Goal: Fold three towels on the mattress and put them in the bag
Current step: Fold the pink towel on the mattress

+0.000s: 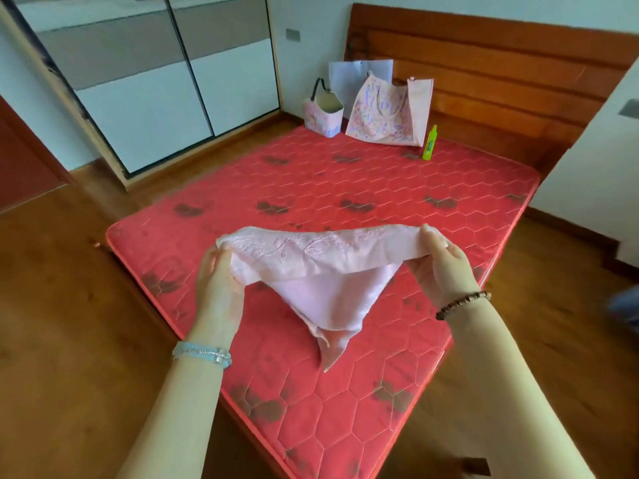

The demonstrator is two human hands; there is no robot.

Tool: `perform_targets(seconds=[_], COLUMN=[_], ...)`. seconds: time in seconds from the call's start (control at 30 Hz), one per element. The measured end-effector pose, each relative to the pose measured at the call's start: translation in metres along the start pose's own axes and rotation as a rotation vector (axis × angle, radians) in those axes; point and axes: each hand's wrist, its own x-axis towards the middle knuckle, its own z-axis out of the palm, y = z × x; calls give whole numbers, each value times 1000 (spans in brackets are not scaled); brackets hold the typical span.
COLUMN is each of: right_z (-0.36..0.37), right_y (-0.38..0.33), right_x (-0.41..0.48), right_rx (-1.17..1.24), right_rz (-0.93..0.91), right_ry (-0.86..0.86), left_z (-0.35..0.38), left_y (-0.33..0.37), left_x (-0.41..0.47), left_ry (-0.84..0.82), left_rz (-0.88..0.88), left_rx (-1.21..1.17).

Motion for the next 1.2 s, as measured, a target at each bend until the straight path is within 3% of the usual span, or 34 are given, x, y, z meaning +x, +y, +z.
perform_targets(seconds=[0.13,0.3,0.53,0.83,1.2], right_z=[18,32,46,36,8], right_y=[-42,-77,-91,-58,23], right_x=[-33,-72,-93,-52,73], right_rx=[-44,-48,2,-49,-23], right_rz=[-116,-217,-271,-130,97], right_ry=[-28,-56,-77,-49,95], left_z=[4,6,-4,-6,25], left_y=[51,100,123,87,-12], left_x=[3,-12,-20,2,85], left_ry=[-8,-118,-199,-92,80], left_rz=[53,180,249,89,-89], left_rx=[48,-64,-100,-102,44])
